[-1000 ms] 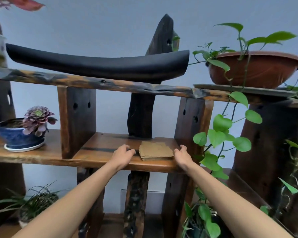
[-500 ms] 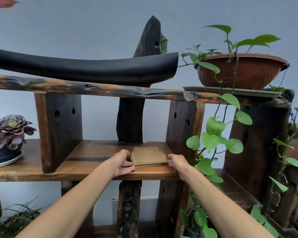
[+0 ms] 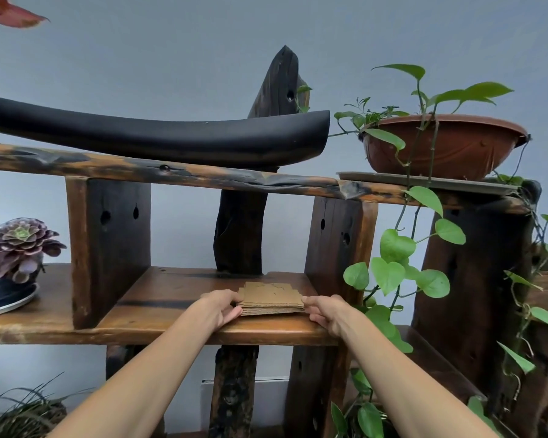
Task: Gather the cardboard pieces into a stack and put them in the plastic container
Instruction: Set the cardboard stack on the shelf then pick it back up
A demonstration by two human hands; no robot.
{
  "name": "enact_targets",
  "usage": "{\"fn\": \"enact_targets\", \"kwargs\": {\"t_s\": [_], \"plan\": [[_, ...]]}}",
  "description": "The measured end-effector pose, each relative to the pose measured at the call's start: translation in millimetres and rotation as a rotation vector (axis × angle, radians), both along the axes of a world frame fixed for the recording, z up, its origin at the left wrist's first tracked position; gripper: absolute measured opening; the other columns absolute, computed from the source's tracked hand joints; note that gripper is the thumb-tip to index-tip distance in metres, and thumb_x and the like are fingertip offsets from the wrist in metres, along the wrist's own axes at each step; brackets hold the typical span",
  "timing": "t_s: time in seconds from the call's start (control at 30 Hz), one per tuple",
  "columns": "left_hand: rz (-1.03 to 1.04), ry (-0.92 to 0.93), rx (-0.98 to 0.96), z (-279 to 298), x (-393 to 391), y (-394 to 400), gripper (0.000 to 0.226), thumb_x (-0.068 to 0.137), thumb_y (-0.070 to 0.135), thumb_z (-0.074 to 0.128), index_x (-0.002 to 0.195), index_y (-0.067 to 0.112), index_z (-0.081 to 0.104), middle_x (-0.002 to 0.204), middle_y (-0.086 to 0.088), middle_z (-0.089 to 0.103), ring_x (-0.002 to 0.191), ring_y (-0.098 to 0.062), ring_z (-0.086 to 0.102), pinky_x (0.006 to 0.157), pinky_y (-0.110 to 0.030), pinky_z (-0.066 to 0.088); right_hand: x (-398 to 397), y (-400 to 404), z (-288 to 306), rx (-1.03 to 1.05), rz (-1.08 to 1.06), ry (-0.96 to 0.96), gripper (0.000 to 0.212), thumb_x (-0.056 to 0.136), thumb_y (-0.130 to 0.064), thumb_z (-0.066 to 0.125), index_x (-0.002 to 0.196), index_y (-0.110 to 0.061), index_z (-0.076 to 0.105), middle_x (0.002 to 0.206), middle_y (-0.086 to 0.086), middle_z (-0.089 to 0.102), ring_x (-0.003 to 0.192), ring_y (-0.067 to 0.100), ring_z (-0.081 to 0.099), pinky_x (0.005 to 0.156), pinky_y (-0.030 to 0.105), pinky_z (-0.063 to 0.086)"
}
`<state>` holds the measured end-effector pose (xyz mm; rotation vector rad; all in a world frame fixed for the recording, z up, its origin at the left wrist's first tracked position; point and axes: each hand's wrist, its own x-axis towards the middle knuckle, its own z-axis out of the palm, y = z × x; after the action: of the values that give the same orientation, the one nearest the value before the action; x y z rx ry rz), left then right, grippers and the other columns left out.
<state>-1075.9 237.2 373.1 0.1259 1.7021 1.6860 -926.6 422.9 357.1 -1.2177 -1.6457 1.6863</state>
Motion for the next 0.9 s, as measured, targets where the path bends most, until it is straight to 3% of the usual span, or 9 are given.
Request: {"fn": "enact_targets", "kwargs": {"t_s": [0.1, 0.23, 0.3, 0.37, 0.43, 0.53, 0.7, 0.8, 0.9], "plan": [[0.011, 0.005, -0.001, -4, -4, 4, 0.04, 0.087, -0.005, 0.071, 0.125, -0.005, 0.056, 0.125, -0.023, 0.064, 0.104, -0.027, 0.07, 0.04, -0.024, 0.057, 0, -2, 1, 0.014, -0.019, -0.042, 0.036, 0.09, -0.016, 0.077, 0.113, -0.006, 0.052, 0.107, 0.009, 0.074, 0.087, 0.011, 0.071, 0.047, 0.014, 0.051], [-0.011, -0.019, -0.023, -4, -10, 5, 0.032, 0.083, -0.005, 0.074, 0.114, -0.004, 0.064, 0.119, -0.021, 0.068, 0.088, -0.022, 0.069, 0.036, -0.021, 0.053, -1, -1, 1, 0.026, -0.024, -0.071, 0.029, 0.09, -0.014, 0.076, 0.107, -0.007, 0.054, 0.102, 0.009, 0.074, 0.078, 0.009, 0.068, 0.041, 0.013, 0.048], [-0.036, -0.035, -0.028, -4, -14, 3, 0.029, 0.082, -0.003, 0.076, 0.109, -0.003, 0.066, 0.116, -0.018, 0.068, 0.085, -0.018, 0.068, 0.036, -0.02, 0.052, -2, 0, 0, 0.014, -0.019, -0.041, 0.034, 0.091, -0.013, 0.075, 0.118, -0.004, 0.056, 0.111, 0.011, 0.075, 0.089, 0.012, 0.071, 0.046, 0.014, 0.052], [-0.067, -0.076, -0.026, -3, -16, 0, 0.028, 0.08, 0.0, 0.079, 0.106, -0.002, 0.069, 0.108, -0.016, 0.07, 0.079, -0.017, 0.069, 0.038, -0.02, 0.053, -2, 2, 0, -0.019, -0.005, 0.01, 0.039, 0.093, -0.012, 0.072, 0.127, -0.002, 0.056, 0.115, 0.011, 0.075, 0.102, 0.013, 0.072, 0.063, 0.018, 0.056], [-0.103, -0.114, 0.0, -2, -17, -2, 0.03, 0.079, 0.002, 0.08, 0.107, -0.003, 0.07, 0.103, -0.016, 0.072, 0.075, -0.017, 0.069, 0.04, -0.021, 0.054, 1, 2, 2, -0.058, 0.018, 0.059, 0.036, 0.094, -0.011, 0.07, 0.128, -0.003, 0.06, 0.112, 0.01, 0.076, 0.093, 0.009, 0.072, 0.069, 0.018, 0.057], [-0.126, -0.132, 0.034, -2, -16, -5, 0.034, 0.078, 0.001, 0.081, 0.111, -0.001, 0.069, 0.113, -0.015, 0.07, 0.087, -0.018, 0.069, 0.044, -0.022, 0.056, 6, 2, 3, -0.103, 0.05, 0.1, 0.032, 0.095, -0.009, 0.067, 0.126, -0.004, 0.063, 0.101, 0.006, 0.076, 0.082, 0.006, 0.07, 0.058, 0.016, 0.058], [-0.141, -0.147, 0.106, -2, -3, -11, 0.034, 0.078, 0.005, 0.08, 0.11, 0.003, 0.07, 0.108, -0.011, 0.074, 0.092, -0.016, 0.07, 0.05, -0.025, 0.059, 17, -1, 1, -0.154, 0.073, 0.233, 0.031, 0.092, -0.004, 0.067, 0.123, 0.0, 0.064, 0.101, 0.008, 0.075, 0.094, 0.011, 0.07, 0.083, 0.025, 0.056], [-0.154, -0.14, 0.144, 2, 5, -15, 0.03, 0.08, 0.008, 0.076, 0.108, 0.003, 0.07, 0.106, -0.012, 0.074, 0.096, -0.018, 0.07, 0.06, -0.03, 0.062, 26, -5, -4, -0.245, 0.116, 0.314, 0.027, 0.091, -0.006, 0.067, 0.117, -0.002, 0.065, 0.095, 0.009, 0.073, 0.09, 0.016, 0.071, 0.074, 0.027, 0.062], [-0.196, -0.2, 0.25, 4, 12, -22, 0.027, 0.084, 0.002, 0.07, 0.109, -0.005, 0.066, 0.104, -0.025, 0.076, 0.101, -0.03, 0.073, 0.07, -0.036, 0.065, 33, -12, -12, -0.296, 0.132, 0.332, 0.017, 0.089, -0.01, 0.068, 0.105, -0.006, 0.064, 0.087, 0.006, 0.064, 0.082, 0.019, 0.071, 0.065, 0.026, 0.061]]}}
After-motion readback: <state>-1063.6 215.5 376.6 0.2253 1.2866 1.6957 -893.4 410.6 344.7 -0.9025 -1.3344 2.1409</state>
